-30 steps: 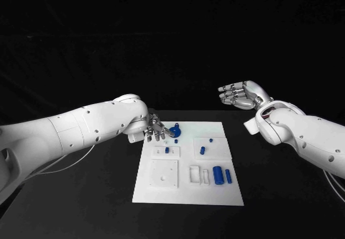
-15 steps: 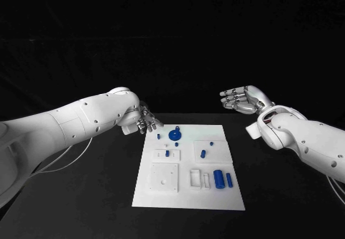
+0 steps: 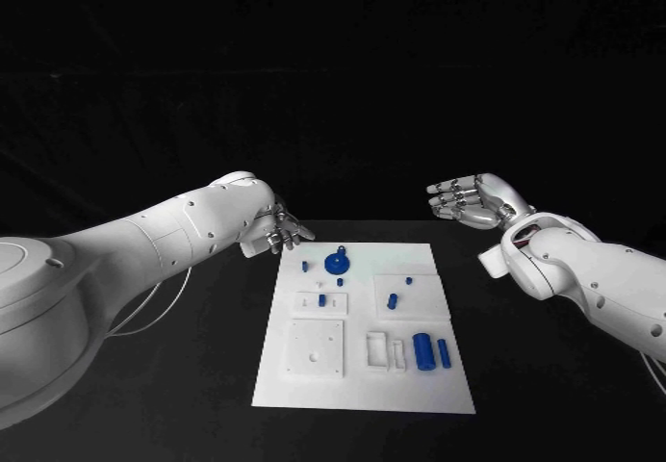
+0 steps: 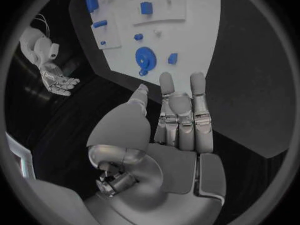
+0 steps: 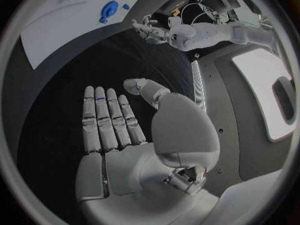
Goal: Assemble the parts on the task board
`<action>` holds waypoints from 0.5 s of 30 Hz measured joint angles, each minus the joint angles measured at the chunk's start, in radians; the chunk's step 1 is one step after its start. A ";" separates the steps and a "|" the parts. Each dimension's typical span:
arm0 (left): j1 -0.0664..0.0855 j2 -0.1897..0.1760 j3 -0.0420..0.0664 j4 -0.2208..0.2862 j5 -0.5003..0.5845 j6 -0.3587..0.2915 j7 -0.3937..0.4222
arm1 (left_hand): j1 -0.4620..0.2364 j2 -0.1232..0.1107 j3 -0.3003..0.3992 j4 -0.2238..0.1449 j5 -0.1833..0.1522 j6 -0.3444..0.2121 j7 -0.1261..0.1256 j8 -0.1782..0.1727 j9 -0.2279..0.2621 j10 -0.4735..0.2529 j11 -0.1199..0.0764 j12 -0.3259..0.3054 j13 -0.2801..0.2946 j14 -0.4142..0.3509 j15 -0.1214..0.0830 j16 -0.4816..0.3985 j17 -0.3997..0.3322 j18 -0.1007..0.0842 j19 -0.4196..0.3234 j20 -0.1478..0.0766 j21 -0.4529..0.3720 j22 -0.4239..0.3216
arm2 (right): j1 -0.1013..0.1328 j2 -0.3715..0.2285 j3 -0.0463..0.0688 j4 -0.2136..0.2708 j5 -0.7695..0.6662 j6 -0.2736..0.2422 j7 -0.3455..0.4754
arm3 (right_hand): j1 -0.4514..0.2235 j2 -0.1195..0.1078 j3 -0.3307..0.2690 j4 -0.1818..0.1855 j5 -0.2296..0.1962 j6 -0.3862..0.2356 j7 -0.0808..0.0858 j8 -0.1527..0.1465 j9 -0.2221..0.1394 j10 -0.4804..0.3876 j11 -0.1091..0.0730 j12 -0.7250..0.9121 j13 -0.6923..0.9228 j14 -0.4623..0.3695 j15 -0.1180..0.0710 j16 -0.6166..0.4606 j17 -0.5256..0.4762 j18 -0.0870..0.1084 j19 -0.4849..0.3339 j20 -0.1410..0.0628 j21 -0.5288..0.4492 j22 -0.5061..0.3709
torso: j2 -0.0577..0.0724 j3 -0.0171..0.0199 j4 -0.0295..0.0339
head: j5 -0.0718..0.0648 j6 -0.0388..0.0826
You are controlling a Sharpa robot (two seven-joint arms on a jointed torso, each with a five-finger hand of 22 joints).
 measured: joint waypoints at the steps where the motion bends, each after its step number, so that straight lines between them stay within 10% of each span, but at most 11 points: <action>1: -0.002 0.003 0.000 -0.009 -0.005 0.003 0.002 | -0.002 -0.002 0.002 0.002 -0.001 0.000 0.000 0.004 0.006 0.000 0.000 0.000 0.000 0.000 0.000 0.000 -0.001 0.000 0.000 0.000 0.000 0.000 | 0.000 -0.001 0.000 0.002 0.000 0.000 0.000 | 0.000 0.000 0.000 0.000 0.000 0.000 0.000 0.000 0.000 0.000 0.000 0.000 0.000 0.000 0.000 0.000 0.000 0.000 0.000 0.000 0.000 0.000 | 0.002 0.0000 -0.0012 | 0.001 0.001; 15: -0.027 0.038 -0.005 -0.086 -0.054 0.073 0.027 | -0.019 -0.045 0.043 0.040 -0.006 -0.037 -0.020 0.102 0.306 0.000 0.000 0.003 0.011 -0.007 0.000 0.012 -0.008 0.000 0.000 0.000 0.000 0.000 | 0.001 -0.014 0.001 0.028 0.000 -0.001 -0.001 | 0.000 0.000 0.000 0.000 0.000 0.000 0.000 0.000 0.000 0.000 0.000 0.000 0.000 0.000 0.000 0.000 0.000 0.000 0.000 0.000 0.000 0.000 | 0.021 -0.0006 -0.0108 | 0.008 0.013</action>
